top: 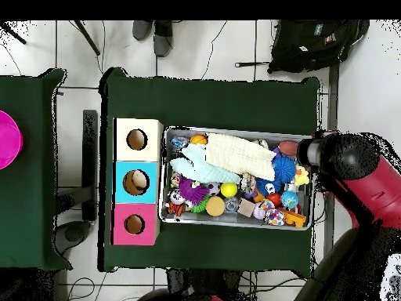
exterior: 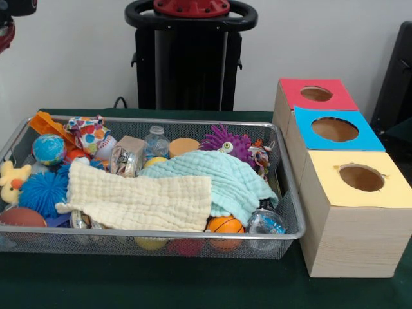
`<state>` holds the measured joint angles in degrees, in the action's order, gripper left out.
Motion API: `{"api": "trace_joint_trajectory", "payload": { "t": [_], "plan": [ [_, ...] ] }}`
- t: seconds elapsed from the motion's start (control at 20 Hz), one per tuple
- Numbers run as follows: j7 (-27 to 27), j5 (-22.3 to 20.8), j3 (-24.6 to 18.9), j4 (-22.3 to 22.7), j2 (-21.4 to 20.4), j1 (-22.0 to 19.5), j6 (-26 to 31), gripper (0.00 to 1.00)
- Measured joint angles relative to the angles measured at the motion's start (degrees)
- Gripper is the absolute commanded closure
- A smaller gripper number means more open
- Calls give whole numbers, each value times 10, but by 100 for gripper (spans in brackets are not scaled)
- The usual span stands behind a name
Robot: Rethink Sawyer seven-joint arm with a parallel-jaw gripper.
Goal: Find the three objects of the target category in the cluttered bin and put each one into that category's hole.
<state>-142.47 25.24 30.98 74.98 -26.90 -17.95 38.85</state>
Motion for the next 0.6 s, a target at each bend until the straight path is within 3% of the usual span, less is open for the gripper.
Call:
{"api": "trace_joint_trajectory", "payload": {
  "t": [0.6],
  "plan": [
    [0, 0, -53, 7, -1, -11, -31, 0]
  ]
}}
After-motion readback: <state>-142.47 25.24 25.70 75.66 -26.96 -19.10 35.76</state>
